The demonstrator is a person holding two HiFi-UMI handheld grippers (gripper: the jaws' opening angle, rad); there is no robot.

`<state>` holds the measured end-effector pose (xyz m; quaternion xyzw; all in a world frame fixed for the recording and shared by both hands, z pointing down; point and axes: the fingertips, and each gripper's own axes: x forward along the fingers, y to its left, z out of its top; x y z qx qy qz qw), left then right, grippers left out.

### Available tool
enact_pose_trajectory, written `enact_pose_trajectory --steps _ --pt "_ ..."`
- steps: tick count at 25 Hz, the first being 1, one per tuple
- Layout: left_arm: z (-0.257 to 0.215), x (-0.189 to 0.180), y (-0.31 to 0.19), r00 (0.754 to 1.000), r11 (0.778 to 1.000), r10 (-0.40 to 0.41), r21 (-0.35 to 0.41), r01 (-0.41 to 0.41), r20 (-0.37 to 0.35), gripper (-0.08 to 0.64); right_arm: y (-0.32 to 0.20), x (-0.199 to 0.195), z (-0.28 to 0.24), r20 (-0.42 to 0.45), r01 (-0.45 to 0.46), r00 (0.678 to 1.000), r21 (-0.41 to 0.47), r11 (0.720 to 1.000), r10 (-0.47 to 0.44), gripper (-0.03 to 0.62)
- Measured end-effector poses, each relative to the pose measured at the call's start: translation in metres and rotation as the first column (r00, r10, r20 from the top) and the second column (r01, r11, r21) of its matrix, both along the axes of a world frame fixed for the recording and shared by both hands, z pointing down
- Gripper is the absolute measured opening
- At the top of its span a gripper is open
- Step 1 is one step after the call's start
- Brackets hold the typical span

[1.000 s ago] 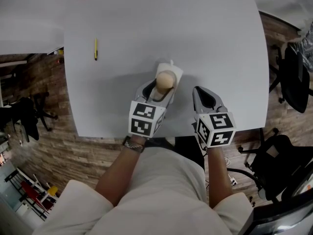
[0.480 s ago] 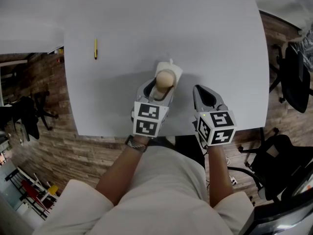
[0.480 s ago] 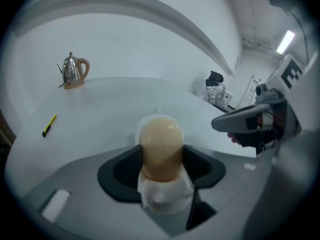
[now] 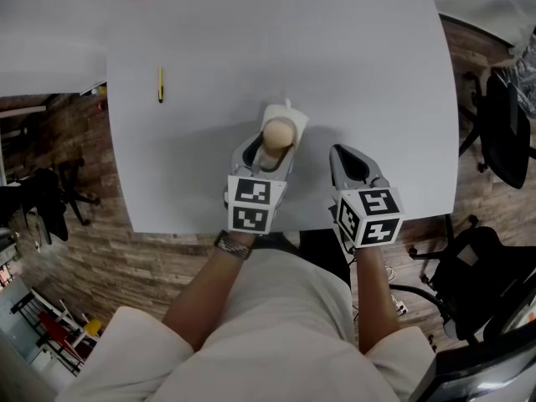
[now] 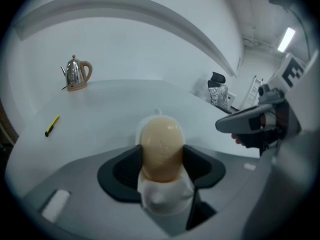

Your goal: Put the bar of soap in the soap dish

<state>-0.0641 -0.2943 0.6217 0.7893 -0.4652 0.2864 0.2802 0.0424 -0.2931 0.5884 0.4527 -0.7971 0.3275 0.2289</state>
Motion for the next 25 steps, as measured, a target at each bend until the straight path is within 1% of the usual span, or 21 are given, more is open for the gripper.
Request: enact_pose_trajectory --steps 4,14,17,25 --pt "0.001 -0.002 -0.002 1.0 1.0 -0.014 0.02 0.015 -0.014 0.268 0.002 0.003 0.001 0.0 -0.004 1.0 -0.002 1.0 0.004 0.002" --pt "0.002 -0.001 -0.004 0.999 1.0 -0.015 0.019 0.016 -0.047 0.268 0.002 -0.003 -0.001 0.013 0.005 1.0 0.0 1.0 -0.005 0.002" --pt "0.001 -0.001 -0.004 0.998 1.0 -0.008 0.021 0.009 -0.058 0.268 0.002 -0.002 -0.002 0.012 0.002 1.0 0.001 1.0 -0.002 0.002" --pt "0.004 0.001 -0.004 0.998 1.0 0.015 0.029 -0.013 -0.056 0.27 0.002 0.001 -0.009 0.025 0.0 1.0 0.011 1.0 0.0 0.002"
